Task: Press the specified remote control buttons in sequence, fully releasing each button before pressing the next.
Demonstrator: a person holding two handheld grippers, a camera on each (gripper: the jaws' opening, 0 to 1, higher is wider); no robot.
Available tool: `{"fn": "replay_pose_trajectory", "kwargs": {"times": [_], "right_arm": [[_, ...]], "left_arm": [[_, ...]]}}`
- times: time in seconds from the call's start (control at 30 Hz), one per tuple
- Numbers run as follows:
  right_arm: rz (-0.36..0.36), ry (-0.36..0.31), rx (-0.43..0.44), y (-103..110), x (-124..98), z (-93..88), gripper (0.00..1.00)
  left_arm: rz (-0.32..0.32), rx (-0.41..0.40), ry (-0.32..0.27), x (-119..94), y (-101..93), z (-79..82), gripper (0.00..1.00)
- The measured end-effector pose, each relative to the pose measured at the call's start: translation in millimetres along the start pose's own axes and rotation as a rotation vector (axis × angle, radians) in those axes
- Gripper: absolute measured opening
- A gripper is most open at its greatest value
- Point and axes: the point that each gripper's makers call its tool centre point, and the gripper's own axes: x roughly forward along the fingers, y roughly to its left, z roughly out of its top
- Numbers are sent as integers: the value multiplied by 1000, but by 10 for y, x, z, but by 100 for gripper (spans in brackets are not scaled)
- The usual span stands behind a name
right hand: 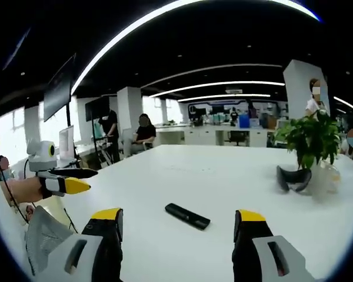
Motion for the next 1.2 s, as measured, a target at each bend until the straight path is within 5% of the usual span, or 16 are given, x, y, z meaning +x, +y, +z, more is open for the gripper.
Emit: {"fn": "replay_pose_trajectory", "kwargs": {"times": [1.2], "right_arm": [[-29,90,11,-50,-47,-159,77]], "left_arm": [[-28,-10,41,19,7,-145,95]]}}
